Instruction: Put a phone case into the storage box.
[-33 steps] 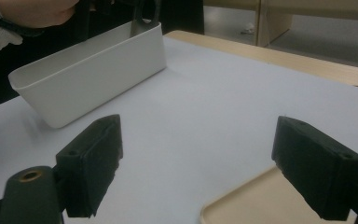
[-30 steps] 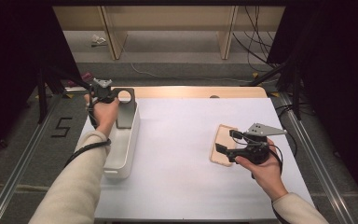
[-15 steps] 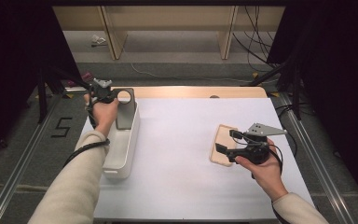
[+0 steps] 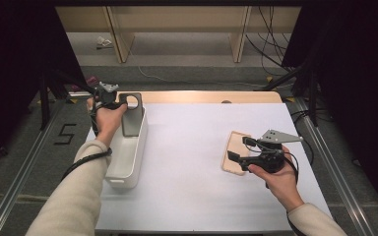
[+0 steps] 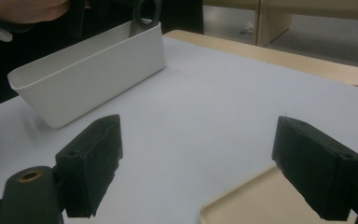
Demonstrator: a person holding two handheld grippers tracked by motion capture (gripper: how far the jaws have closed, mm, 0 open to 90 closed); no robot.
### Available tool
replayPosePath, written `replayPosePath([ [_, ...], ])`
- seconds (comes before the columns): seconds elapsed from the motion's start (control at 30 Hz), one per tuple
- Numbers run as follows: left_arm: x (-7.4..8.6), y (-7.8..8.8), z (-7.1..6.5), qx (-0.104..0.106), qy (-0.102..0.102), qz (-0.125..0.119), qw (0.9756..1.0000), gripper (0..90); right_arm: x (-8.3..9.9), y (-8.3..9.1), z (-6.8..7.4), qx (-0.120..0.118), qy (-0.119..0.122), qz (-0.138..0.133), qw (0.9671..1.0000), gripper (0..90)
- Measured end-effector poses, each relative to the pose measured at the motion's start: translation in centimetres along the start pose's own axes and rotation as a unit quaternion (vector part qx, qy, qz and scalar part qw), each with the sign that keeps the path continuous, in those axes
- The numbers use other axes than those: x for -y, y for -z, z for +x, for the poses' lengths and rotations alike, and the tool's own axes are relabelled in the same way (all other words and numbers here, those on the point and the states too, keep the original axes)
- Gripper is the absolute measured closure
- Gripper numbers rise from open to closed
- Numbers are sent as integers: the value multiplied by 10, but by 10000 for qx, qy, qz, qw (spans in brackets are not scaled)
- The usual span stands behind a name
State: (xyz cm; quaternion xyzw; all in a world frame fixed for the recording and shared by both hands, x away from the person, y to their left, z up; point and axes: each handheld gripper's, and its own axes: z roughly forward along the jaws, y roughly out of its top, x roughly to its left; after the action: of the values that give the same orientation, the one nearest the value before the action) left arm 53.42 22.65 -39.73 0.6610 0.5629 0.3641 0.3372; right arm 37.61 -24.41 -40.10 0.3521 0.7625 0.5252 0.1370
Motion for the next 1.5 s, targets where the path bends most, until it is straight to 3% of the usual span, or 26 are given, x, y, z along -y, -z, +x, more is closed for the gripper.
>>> replayPosePath([
  [0.2, 1, 12, 2, 149, 27, -58, 9999, 407, 0, 0, 0, 8, -6, 7, 10000, 168],
  [0.33, 6, 23, 1, 298, 49, -88, 9995, 270, 0, 0, -1, 16, -25, 25, 10000, 167],
  [0.43, 10, 32, 2, 491, 125, -106, 9987, 177, 0, -1, -1, 11, -50, 45, 10000, 164],
  [0.47, 13, 38, 2, 688, 116, -115, 9975, 146, 0, -1, -1, 10, -52, 60, 10000, 163],
  [0.5, 13, 38, 2, 688, 116, -115, 9975, 137, 0, -1, -1, 10, -52, 60, 10000, 163],
  [0.67, 25, 59, 2, 1120, -205, -111, 9934, 50, 1, -1, -3, 28, -88, 82, 9999, 162],
  [0.9, 39, 79, -4, 1385, -364, -187, 9895, 0, 1, -2, -5, 45, -132, 133, 9998, 162],
  [1.0, 52, 91, -12, 1564, -479, -199, 9863, 0, 1, -3, -7, 61, -145, 161, 9997, 162],
  [1.1, 58, 96, -17, 1651, -518, -237, 9846, 0, 1, -3, -7, 77, -147, 177, 9997, 162],
  [1.17, 63, 101, -24, 1708, -559, -427, 9828, 3, 2, -3, -8, 97, -135, 205, 9997, 162],
  [1.2, 68, 107, -32, 1813, -647, -552, 9798, 12, 1, -3, -9, 100, -128, 210, 9996, 162],
  [1.23, 68, 107, -32, 1813, -647, -552, 9798, 14, 1, -3, -9, 100, -128, 210, 9996, 162],
  [1.5, 81, 134, -58, 2232, -840, -793, 9679, 23, 2, -3, -10, 84, -97, 253, 9996, 162],
])
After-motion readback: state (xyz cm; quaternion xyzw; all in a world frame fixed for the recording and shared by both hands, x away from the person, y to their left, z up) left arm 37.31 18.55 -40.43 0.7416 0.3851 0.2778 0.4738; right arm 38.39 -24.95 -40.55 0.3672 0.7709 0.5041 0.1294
